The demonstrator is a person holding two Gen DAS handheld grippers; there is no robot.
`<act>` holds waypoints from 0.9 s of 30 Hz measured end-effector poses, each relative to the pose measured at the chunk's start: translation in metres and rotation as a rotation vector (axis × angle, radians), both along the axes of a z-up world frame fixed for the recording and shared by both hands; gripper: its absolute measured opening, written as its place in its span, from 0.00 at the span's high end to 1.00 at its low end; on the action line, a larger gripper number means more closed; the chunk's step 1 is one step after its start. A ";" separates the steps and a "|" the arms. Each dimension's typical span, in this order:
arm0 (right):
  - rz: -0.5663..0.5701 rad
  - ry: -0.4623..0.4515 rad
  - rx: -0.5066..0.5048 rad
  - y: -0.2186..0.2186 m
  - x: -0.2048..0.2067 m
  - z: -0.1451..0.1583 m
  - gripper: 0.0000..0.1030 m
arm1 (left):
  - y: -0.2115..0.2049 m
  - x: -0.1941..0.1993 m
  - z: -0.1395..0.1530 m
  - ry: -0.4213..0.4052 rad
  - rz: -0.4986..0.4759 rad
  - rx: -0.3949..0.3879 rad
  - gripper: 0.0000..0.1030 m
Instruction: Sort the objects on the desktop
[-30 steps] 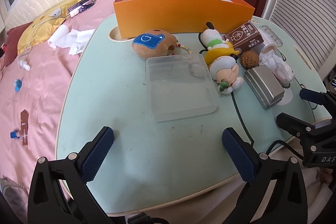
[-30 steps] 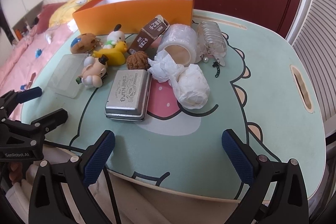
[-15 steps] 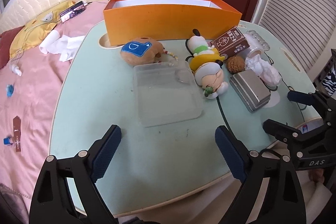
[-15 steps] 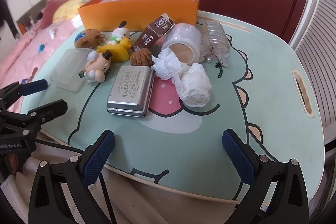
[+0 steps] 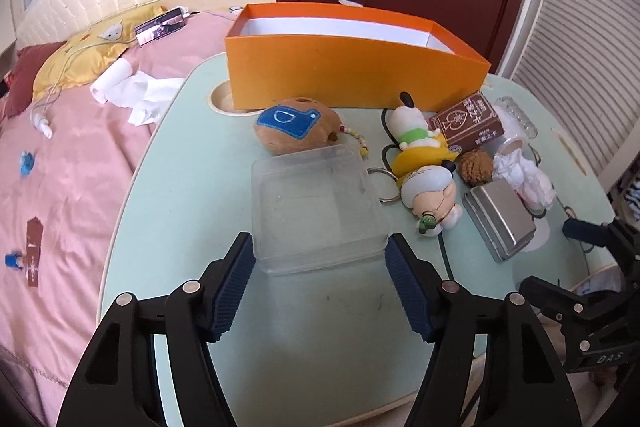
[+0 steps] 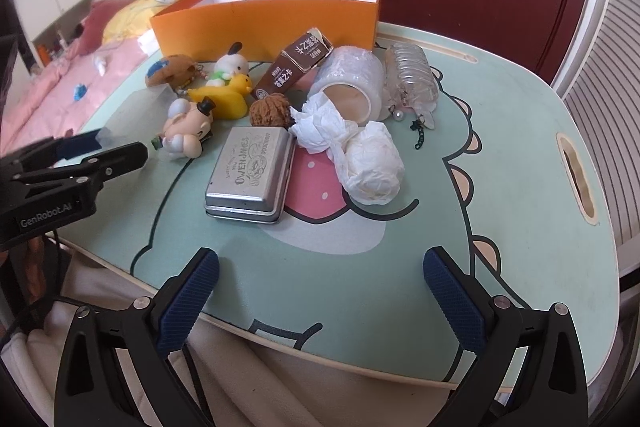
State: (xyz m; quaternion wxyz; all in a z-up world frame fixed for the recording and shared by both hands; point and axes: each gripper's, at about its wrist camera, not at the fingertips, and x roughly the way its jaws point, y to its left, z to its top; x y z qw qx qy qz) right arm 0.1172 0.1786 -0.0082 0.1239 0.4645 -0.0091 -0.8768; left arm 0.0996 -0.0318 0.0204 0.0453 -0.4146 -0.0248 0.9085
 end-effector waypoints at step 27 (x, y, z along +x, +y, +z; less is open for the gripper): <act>0.106 0.072 0.002 -0.039 -0.034 0.006 0.55 | 0.003 0.000 0.006 0.017 0.011 -0.040 0.34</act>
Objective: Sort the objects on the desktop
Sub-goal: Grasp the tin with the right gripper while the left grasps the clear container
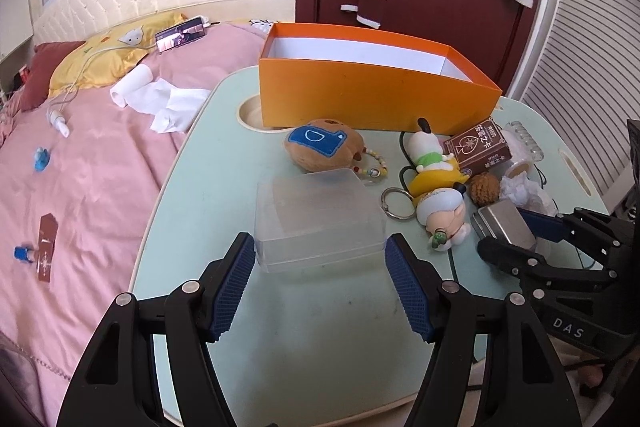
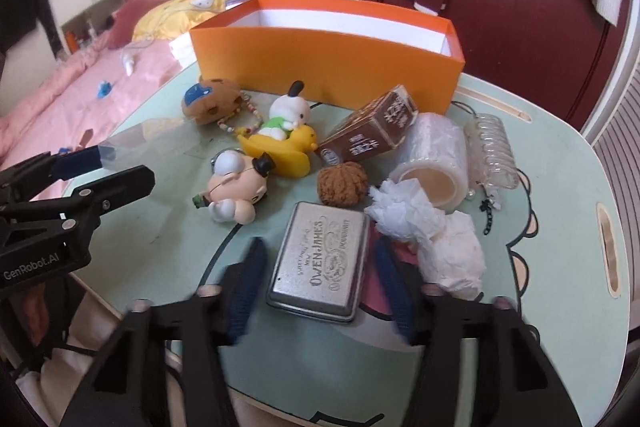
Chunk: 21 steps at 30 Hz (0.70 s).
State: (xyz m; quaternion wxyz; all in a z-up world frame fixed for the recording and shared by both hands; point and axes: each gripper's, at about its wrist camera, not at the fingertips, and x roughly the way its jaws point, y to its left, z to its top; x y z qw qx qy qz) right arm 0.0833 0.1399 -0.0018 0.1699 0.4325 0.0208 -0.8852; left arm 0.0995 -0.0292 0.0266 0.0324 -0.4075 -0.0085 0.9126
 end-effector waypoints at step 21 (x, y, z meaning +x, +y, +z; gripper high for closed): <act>-0.062 0.068 -0.220 0.038 0.016 0.021 0.57 | -0.018 0.021 0.032 0.129 -0.025 0.169 0.35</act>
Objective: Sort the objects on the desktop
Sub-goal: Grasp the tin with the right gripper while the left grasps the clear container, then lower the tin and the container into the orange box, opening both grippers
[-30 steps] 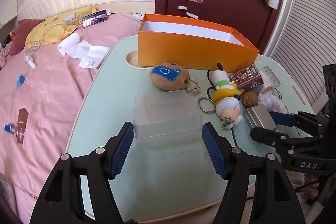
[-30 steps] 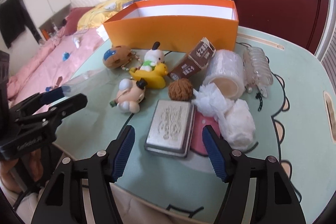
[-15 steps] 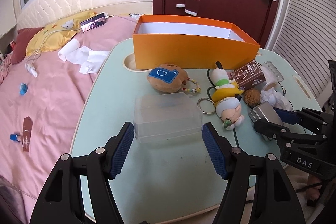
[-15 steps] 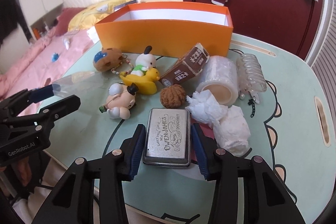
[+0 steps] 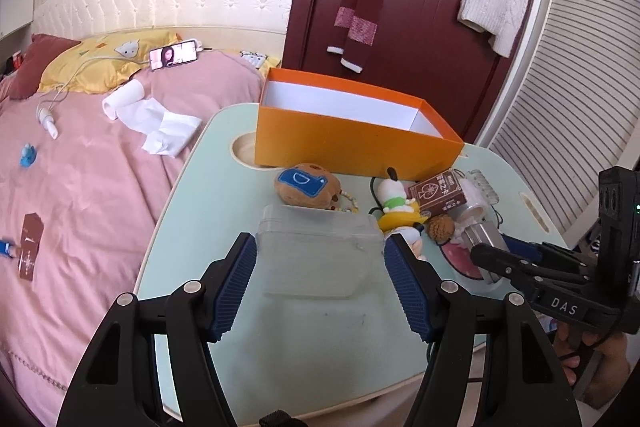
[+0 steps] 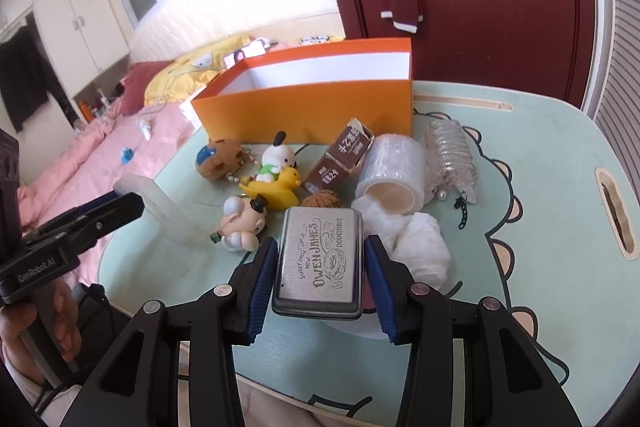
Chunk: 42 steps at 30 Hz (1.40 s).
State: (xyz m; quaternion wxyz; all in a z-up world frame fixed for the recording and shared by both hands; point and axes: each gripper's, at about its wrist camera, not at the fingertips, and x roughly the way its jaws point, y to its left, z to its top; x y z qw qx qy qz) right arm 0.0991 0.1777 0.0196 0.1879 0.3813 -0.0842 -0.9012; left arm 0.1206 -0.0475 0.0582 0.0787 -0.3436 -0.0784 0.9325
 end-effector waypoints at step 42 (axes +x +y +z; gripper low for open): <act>-0.159 0.014 0.127 -0.024 -0.160 0.020 0.56 | 0.018 -0.178 0.006 -0.088 0.058 0.035 0.34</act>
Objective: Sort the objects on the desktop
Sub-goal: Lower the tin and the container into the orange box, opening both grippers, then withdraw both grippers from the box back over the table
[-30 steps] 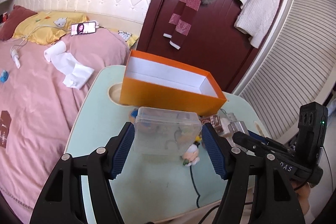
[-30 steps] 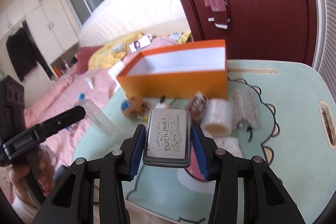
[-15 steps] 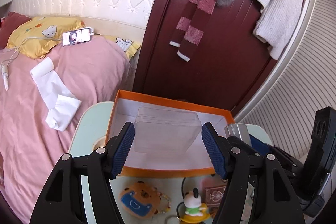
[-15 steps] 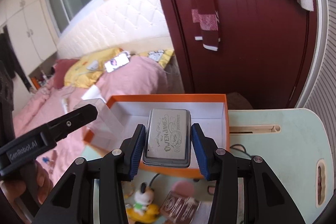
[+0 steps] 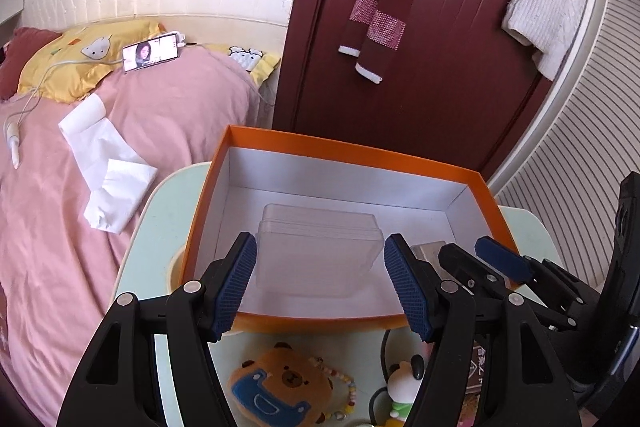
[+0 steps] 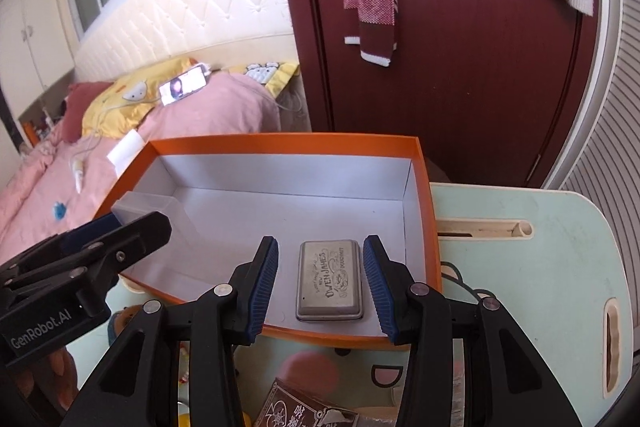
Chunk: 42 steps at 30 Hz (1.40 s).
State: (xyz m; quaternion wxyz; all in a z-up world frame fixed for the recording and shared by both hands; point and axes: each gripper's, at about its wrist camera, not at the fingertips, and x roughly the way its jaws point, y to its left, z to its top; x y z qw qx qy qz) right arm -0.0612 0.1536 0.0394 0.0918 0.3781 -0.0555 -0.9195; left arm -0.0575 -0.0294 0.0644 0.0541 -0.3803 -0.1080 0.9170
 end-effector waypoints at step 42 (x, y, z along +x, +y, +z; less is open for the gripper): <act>-0.166 -0.068 -0.186 0.090 0.117 -0.014 0.01 | -0.005 0.051 -0.045 -0.100 -0.122 -0.150 0.24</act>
